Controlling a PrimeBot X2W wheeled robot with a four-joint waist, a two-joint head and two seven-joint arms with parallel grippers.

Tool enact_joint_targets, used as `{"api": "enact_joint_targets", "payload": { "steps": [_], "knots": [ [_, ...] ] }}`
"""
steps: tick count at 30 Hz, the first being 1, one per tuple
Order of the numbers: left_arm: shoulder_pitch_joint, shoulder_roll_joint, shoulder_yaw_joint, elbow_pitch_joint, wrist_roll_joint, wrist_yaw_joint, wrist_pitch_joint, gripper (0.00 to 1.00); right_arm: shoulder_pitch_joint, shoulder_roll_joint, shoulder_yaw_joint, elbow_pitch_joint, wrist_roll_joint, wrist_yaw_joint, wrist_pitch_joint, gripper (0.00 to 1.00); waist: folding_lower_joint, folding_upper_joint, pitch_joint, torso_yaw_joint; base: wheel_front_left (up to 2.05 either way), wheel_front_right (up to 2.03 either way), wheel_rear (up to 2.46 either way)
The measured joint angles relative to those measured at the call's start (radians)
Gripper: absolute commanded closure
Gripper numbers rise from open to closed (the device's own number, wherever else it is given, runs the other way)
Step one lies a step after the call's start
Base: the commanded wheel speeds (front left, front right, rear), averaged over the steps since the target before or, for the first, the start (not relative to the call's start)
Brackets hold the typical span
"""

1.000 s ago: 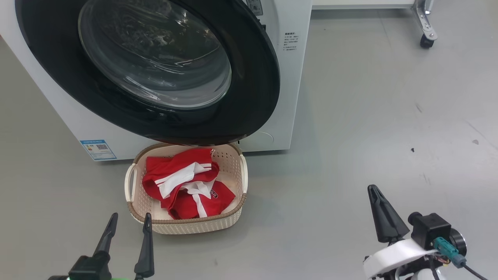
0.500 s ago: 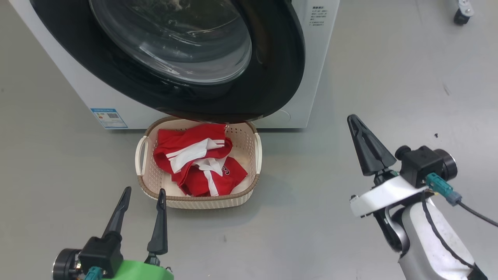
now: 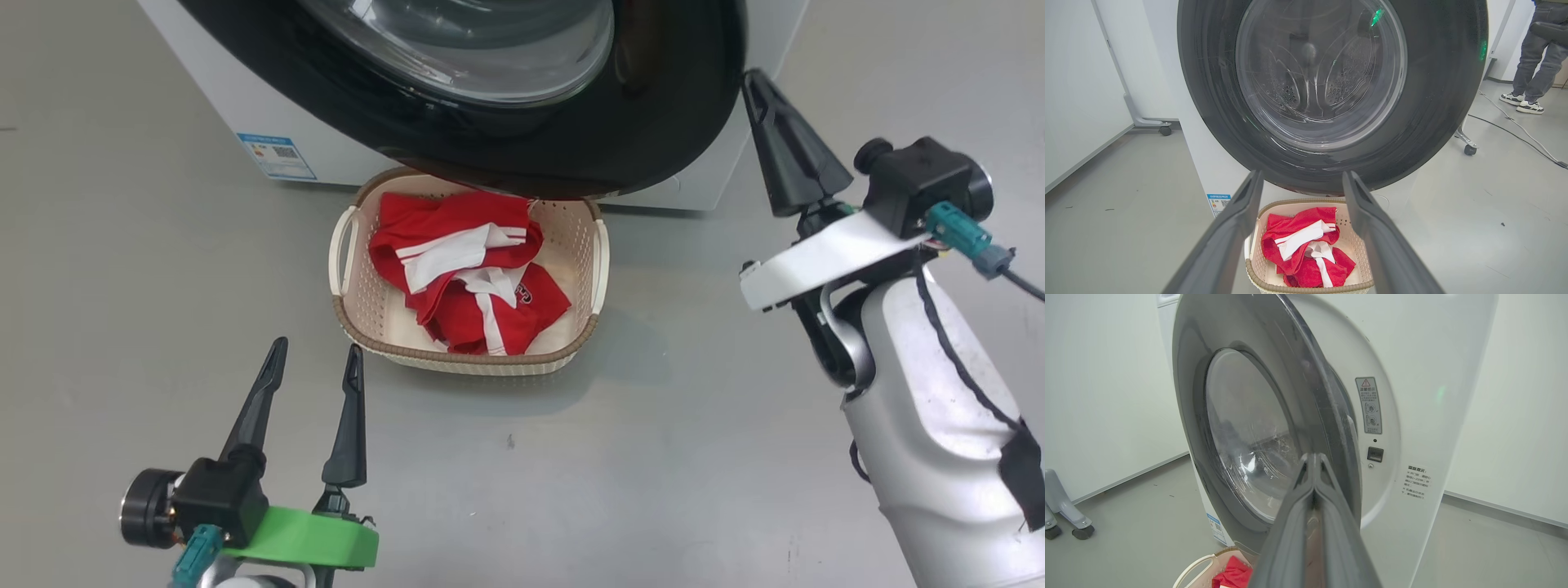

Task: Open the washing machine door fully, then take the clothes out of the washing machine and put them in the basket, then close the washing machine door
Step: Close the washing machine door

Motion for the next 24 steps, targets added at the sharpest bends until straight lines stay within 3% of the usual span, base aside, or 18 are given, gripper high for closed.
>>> {"api": "enact_joint_targets", "payload": {
  "steps": [12,24],
  "knots": [
    [-0.048,-0.01,-0.017,0.022,0.007,-0.008,-0.01,0.0,-0.157,-0.033,-0.016,0.097,0.013,0.002,0.012,1.0,0.0,0.0,0.082,0.079,0.0,0.0,0.0],
    [-0.08,-0.024,-0.025,0.04,0.007,-0.008,-0.023,0.0,-0.262,-0.053,-0.016,0.193,0.036,0.01,0.013,1.0,0.0,0.0,0.12,0.105,0.0,0.0,0.0]
  ]
}}
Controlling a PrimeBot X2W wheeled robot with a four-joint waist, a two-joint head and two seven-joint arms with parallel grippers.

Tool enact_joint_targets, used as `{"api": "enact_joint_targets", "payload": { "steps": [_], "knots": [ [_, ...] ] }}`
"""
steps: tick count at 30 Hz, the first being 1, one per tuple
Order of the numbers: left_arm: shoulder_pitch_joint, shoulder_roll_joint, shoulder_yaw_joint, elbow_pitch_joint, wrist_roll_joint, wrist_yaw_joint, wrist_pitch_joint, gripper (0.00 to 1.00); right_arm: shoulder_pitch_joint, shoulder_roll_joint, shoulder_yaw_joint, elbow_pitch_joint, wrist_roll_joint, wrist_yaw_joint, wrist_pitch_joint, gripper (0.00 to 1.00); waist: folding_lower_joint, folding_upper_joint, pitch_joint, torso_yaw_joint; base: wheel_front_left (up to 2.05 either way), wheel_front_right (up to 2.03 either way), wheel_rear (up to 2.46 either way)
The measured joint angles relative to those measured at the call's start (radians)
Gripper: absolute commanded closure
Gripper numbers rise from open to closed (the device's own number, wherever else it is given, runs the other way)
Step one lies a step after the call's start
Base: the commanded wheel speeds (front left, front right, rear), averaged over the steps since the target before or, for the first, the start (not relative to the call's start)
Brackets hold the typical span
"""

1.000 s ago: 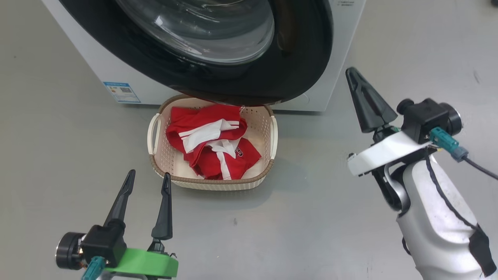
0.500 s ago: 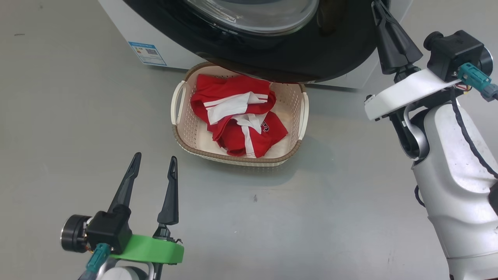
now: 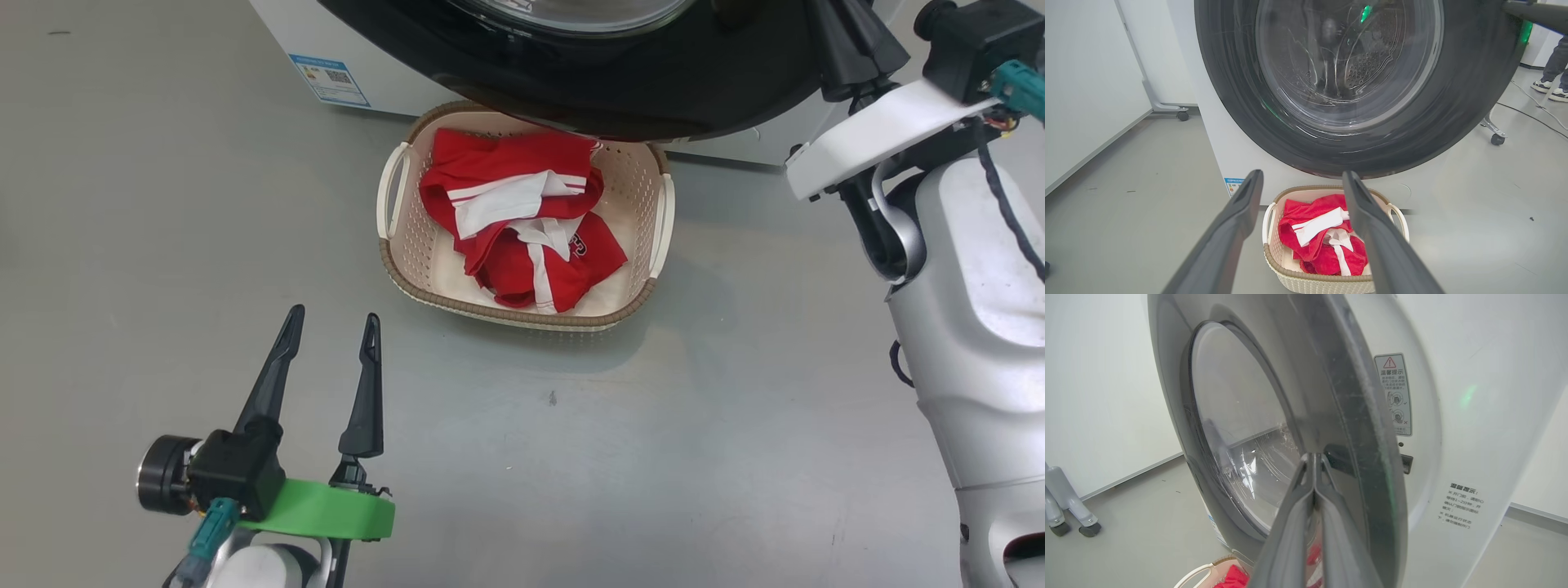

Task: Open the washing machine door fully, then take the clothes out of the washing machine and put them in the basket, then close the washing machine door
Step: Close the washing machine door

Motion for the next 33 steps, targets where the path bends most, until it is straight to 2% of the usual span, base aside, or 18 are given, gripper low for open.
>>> {"api": "enact_joint_targets", "payload": {
  "steps": [10,22,33],
  "knots": [
    [-0.033,-0.005,-0.019,0.002,0.0,-0.007,-0.005,0.0,-0.142,-0.054,-0.037,0.071,0.003,0.0,0.018,1.0,0.0,0.0,0.033,0.03,0.0,0.0,0.0],
    [-0.063,-0.009,-0.033,0.021,-0.001,-0.007,-0.007,0.0,-0.282,-0.085,-0.073,0.149,0.0,-0.009,0.018,1.0,0.0,0.0,0.074,0.061,0.0,0.0,0.0],
    [-0.082,-0.012,-0.031,0.031,-0.001,-0.007,-0.008,0.0,-0.304,-0.075,-0.059,0.232,0.0,-0.009,-0.027,1.0,0.0,0.0,0.072,0.071,0.0,0.0,0.0]
  ]
}}
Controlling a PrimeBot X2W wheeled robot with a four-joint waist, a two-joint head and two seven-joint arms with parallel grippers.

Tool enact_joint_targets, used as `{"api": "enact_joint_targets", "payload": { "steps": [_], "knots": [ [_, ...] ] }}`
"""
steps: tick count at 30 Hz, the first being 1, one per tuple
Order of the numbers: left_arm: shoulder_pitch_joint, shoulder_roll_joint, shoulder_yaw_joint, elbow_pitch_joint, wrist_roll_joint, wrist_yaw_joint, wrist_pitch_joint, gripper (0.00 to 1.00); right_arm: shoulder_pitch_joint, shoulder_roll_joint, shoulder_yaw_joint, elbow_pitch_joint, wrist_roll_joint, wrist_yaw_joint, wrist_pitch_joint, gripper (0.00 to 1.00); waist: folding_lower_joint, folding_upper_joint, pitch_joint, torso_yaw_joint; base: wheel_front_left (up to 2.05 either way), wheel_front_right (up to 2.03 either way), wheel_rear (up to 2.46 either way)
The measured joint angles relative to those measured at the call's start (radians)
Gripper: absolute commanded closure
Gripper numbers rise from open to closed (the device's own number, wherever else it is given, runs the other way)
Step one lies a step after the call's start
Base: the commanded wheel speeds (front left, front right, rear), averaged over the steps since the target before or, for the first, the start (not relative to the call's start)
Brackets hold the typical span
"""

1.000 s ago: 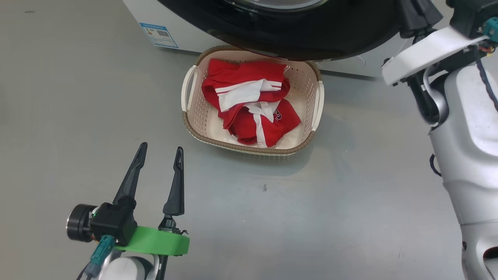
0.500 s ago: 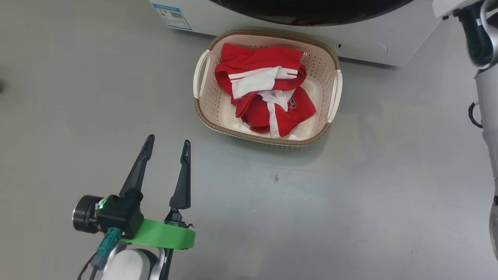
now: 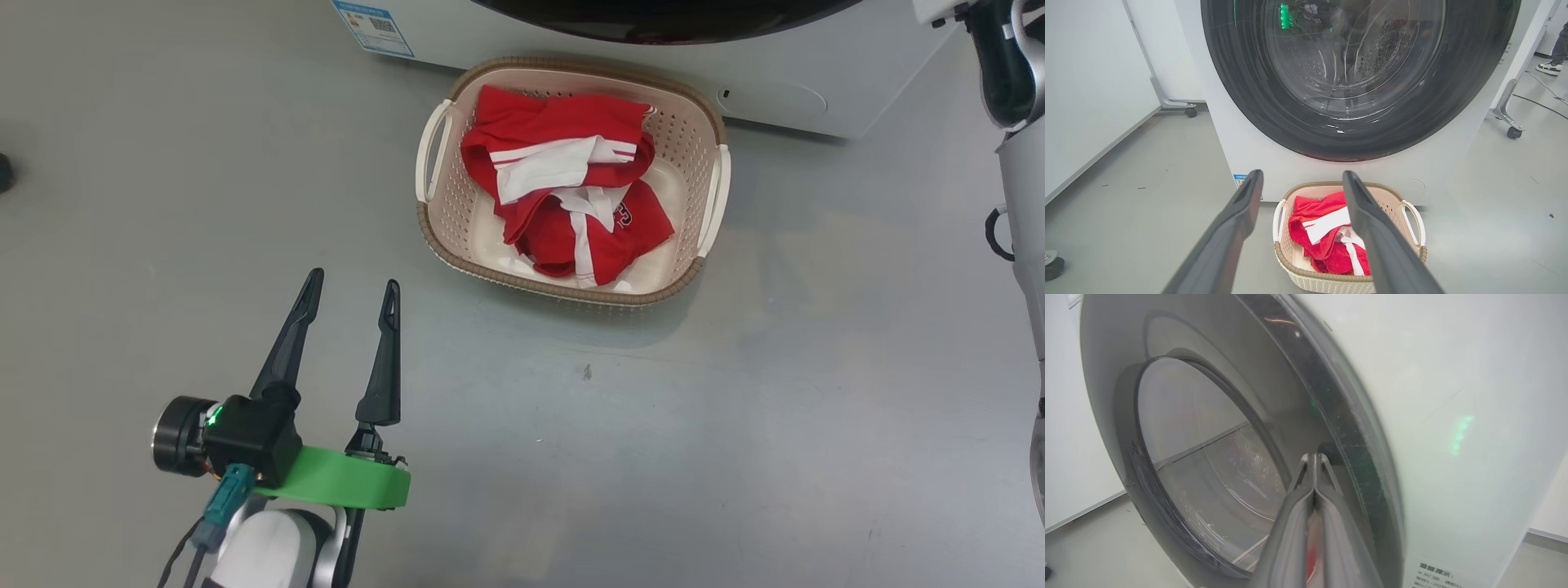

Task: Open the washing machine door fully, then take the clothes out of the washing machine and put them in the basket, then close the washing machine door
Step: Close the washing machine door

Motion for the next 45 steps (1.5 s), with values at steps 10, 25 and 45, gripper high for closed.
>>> {"api": "enact_joint_targets", "payload": {
  "steps": [10,25,45],
  "knots": [
    [-0.001,-0.001,0.004,0.027,0.0,0.0,0.0,0.0,0.073,0.047,0.043,0.026,0.006,0.0,-0.064,1.0,0.0,0.0,-0.046,-0.012,0.0,0.0,0.0],
    [0.009,-0.001,0.053,0.037,0.0,0.001,0.0,0.0,0.342,0.087,0.048,-0.031,0.039,0.009,-0.089,0.0,0.0,0.0,-0.134,-0.071,0.0,0.0,0.0],
    [0.109,0.027,0.062,0.082,0.001,-0.008,0.0,0.0,0.758,0.159,0.008,-0.199,0.07,-0.003,-0.089,0.0,0.0,0.0,-0.29,-0.21,0.0,0.0,0.0]
  ]
}}
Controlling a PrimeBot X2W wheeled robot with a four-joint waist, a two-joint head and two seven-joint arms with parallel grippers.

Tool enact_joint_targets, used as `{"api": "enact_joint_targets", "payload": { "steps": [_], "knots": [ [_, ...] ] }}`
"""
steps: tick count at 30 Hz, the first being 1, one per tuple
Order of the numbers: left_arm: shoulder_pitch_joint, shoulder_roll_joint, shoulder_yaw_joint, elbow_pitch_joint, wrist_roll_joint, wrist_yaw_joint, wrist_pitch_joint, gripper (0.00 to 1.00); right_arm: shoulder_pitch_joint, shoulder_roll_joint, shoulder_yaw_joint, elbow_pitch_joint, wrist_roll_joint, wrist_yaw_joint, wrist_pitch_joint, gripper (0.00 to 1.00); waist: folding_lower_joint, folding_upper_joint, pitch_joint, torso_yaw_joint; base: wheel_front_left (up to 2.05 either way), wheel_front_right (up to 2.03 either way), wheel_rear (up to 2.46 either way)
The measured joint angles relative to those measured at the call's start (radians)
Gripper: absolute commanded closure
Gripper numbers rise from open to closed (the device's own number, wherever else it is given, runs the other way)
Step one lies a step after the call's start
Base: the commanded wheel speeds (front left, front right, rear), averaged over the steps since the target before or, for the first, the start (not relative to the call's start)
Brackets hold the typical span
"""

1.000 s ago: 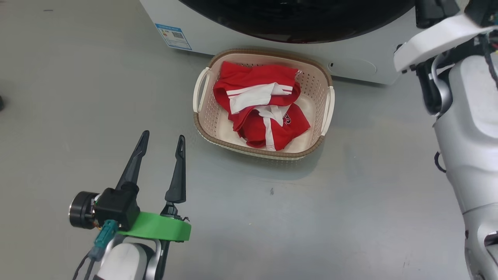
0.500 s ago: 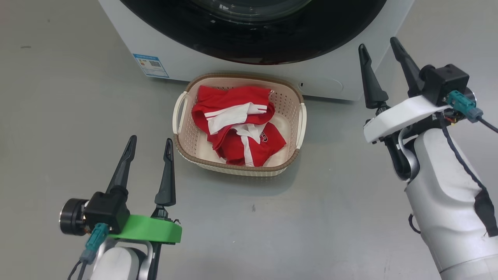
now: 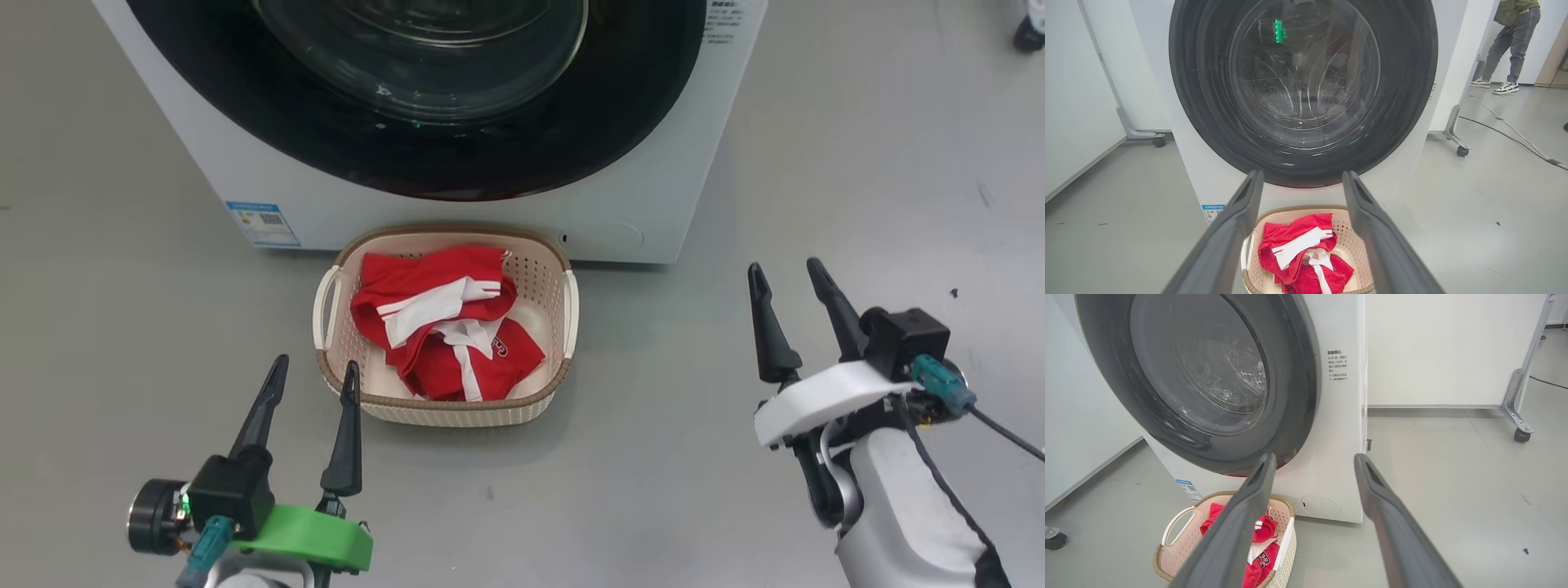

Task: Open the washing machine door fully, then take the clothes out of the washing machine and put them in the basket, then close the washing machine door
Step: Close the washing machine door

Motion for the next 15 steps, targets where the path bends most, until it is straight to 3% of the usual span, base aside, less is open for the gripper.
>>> {"api": "enact_joint_targets", "payload": {
  "steps": [15],
  "knots": [
    [0.107,0.004,-0.006,0.012,-0.008,-0.001,0.0,0.0,0.239,0.014,0.005,-0.112,-0.001,-0.025,0.0,0.0,-0.0001,0.0,-0.129,-0.082,0.0,0.0,0.0]
  ]
}}
